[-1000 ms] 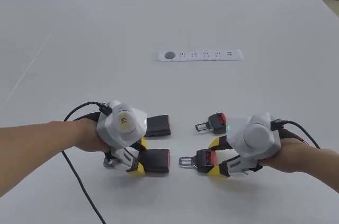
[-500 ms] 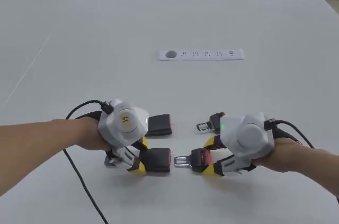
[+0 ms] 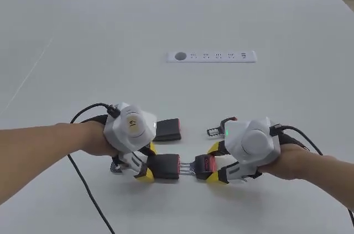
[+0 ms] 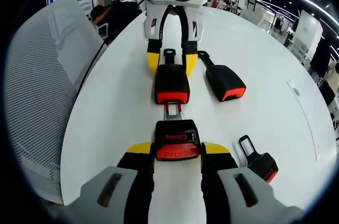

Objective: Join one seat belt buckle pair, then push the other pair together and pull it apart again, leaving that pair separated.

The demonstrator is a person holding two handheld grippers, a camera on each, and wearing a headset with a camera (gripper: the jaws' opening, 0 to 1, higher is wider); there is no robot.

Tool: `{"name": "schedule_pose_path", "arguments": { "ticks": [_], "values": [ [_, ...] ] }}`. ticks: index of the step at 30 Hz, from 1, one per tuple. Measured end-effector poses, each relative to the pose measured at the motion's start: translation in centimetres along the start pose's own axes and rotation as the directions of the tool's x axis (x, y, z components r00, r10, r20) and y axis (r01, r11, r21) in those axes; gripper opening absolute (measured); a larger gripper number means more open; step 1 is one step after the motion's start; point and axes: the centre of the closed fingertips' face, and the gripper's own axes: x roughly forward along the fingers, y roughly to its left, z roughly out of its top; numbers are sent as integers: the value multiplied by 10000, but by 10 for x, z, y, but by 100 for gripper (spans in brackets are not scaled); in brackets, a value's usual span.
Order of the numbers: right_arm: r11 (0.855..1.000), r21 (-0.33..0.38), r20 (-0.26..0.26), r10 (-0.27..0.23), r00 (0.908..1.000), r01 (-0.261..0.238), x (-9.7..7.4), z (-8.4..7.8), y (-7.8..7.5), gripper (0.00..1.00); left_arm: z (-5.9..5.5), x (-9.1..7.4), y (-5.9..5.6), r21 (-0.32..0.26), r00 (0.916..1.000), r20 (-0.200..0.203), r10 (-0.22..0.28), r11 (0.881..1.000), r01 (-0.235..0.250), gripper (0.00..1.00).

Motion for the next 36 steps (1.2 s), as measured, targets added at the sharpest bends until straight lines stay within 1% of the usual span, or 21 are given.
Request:
{"name": "schedule_pose_path", "arguments": {
  "ticks": [8,13,15,19,26,36],
  "values": [
    [10000,6,106,3,9999,-3,5,6,2,32,-3,2,2,-11,10000,15,7,10000,-7,32],
    [10000,23,173,-9,9998,8,8,10,5,32,-2,2,0,-25,10000,44,33,10000,-33,32],
    [10000,-52,122,-21,9999,22,8,8,4,32,-1,1,-1,-21,10000,40,38,10000,-38,32],
    [9998,174,169,-45,9998,42,9,7,5,32,1,0,-4,-62,10000,66,41,10000,-41,32],
    [9997,204,232,-109,9997,104,9,6,6,32,3,0,-6,-57,9999,135,92,9999,-91,32],
    [9995,292,424,-122,9990,110,10,7,6,32,1,1,-3,-182,9993,323,177,9997,-171,32]
  ]
}}
